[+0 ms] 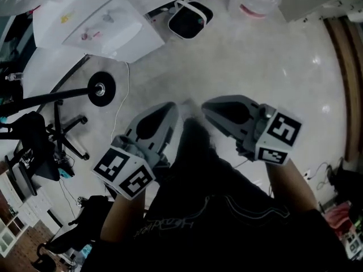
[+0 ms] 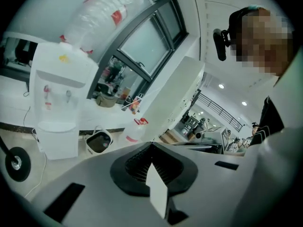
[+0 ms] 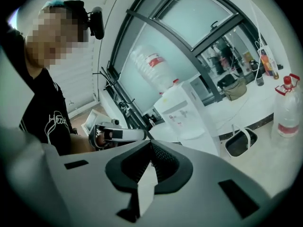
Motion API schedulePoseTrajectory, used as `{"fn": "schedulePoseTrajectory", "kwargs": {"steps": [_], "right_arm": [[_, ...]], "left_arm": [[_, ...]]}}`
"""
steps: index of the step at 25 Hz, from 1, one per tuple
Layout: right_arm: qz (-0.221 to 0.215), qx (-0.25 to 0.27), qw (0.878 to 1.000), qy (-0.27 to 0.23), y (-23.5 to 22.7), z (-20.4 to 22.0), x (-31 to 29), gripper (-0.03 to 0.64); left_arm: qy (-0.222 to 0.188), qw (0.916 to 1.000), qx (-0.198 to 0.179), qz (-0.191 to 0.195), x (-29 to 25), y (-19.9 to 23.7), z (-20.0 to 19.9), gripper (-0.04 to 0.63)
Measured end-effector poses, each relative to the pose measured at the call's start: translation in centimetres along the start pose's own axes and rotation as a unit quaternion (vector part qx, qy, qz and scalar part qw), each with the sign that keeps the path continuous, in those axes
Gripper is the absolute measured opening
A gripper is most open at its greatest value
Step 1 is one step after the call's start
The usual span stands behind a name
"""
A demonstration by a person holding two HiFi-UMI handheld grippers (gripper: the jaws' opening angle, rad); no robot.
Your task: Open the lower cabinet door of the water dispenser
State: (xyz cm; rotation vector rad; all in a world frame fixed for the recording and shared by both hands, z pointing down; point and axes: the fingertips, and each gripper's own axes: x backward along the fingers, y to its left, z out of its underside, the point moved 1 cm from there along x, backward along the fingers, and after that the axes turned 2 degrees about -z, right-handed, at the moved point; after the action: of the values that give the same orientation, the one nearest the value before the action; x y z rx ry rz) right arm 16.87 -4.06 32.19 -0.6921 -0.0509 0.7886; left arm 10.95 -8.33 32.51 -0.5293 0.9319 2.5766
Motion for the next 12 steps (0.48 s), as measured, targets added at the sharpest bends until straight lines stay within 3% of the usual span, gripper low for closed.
{"fn": "schedulePoseTrajectory", "kwargs": {"steps": [9,12], "right_arm": [[0.014,-0.049,0.999,0.009,-12.2,0.2,-8.5,0.012],[0.026,-0.036,0.999,0.005,-16.1,1.0,-10.8,0.012]], "left_arm": [[0.02,0.9992,0.034,-0.003,-6.8,12.9,-0.4,0.0],[0.019,0.9992,0.034,-0.009,-9.3,16.4,-0.1,0.0]]}}
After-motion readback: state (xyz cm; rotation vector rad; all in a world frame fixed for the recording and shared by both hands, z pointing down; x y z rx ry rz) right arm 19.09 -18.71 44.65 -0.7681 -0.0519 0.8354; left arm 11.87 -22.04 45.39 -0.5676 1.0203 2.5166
